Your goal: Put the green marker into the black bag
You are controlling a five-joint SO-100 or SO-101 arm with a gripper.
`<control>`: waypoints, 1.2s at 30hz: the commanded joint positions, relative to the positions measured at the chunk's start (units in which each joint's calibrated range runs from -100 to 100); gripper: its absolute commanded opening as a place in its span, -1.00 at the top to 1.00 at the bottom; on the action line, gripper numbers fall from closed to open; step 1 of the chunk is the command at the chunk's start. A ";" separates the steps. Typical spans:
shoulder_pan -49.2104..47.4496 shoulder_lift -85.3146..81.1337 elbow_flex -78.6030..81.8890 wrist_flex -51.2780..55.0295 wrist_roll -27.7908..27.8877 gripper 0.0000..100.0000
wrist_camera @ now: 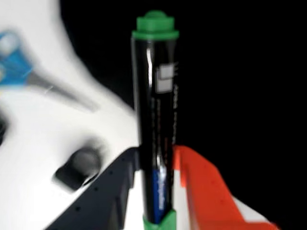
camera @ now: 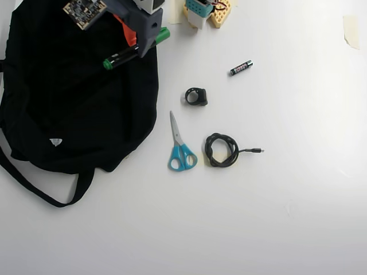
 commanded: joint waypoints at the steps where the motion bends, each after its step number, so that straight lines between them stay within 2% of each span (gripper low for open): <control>1: 7.74 -1.20 -2.59 -1.21 -0.26 0.96; 5: 15.89 -0.95 -1.52 -4.91 -0.94 0.96; 12: 25.54 17.97 -2.50 -14.30 -0.84 0.96; 16: 32.65 19.46 -2.50 -19.56 -0.99 0.96; 21: 32.57 19.46 -2.50 -19.99 -1.05 0.94; 22: 32.50 19.46 -2.50 -19.99 -1.05 0.92; 24: 32.20 19.46 -1.97 -19.99 -1.05 0.69; 28: 32.12 19.46 -1.70 -19.90 -0.94 0.65; 33: 32.05 19.46 -1.61 -19.38 -0.78 0.69; 34: 31.52 19.46 -1.61 -19.30 -1.05 0.92; 36: 30.70 19.38 -1.25 -19.13 -1.05 0.96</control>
